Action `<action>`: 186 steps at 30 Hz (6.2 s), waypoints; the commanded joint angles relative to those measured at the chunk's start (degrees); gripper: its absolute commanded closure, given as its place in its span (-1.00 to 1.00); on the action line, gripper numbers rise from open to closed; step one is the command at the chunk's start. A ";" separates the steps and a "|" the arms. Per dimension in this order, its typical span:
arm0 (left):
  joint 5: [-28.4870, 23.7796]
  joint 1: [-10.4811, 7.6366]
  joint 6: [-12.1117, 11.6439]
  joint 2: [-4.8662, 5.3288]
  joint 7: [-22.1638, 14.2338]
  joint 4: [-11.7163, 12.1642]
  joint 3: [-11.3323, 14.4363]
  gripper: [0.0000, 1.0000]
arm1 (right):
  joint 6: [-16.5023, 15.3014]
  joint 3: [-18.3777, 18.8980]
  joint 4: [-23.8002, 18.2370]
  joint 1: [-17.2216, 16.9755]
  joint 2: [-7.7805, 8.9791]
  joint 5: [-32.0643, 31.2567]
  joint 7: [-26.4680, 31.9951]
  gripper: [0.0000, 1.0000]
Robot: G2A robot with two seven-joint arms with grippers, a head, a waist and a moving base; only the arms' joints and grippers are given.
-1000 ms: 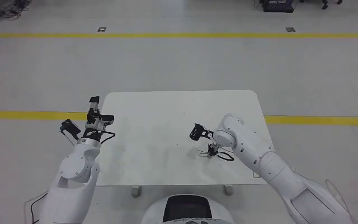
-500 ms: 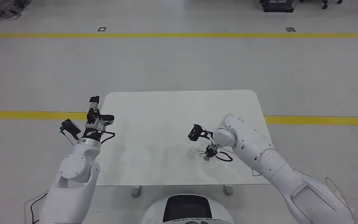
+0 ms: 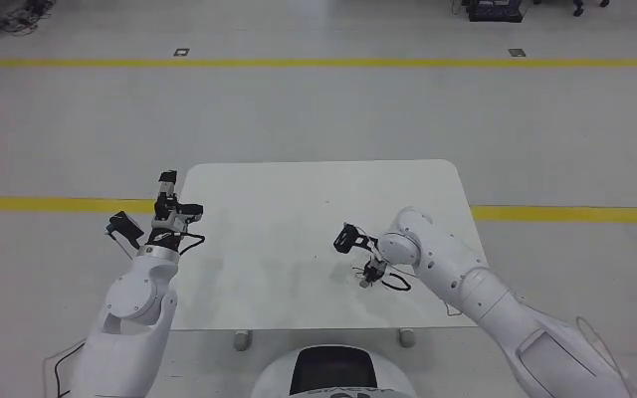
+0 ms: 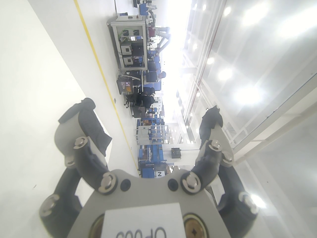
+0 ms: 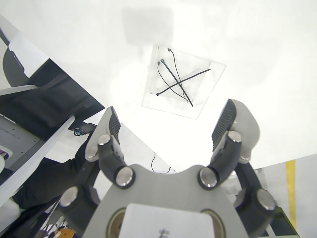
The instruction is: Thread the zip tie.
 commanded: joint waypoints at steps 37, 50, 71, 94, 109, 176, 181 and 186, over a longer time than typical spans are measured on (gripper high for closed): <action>0.00 0.00 0.00 0.00 0.00 0.00 0.00 -1.00 | 0.00 -8.91 12.30 5.47 -3.38 2.56 -7.11 0.58; 0.00 0.00 0.00 0.00 0.00 0.00 0.00 -1.00 | 0.00 -12.89 17.22 7.98 -5.02 4.50 -9.81 0.74; 0.00 0.00 0.00 0.00 0.00 0.00 0.00 -1.00 | 0.00 -17.54 22.79 10.73 -7.22 8.44 -11.56 0.80; 0.00 0.00 0.00 0.00 0.00 0.00 0.00 -1.00 | 0.00 -21.36 27.25 12.75 -8.87 11.72 -13.58 0.86; 0.00 0.00 0.00 0.00 0.00 0.00 0.00 -1.00 | 0.00 -23.30 29.00 13.62 -9.66 13.33 -13.98 1.00; 0.00 0.00 0.00 0.00 0.00 0.00 0.00 -1.00 | 0.00 -0.24 -12.78 -2.12 19.57 33.50 -19.32 1.00; 0.00 0.00 0.00 0.00 0.00 0.00 0.00 -1.00 | 0.00 -0.82 -11.25 -0.74 21.51 43.43 -18.21 1.00; 0.00 0.00 0.00 0.00 0.00 0.00 0.00 -1.00 | 0.00 -0.94 -10.36 0.00 22.09 47.37 -17.13 1.00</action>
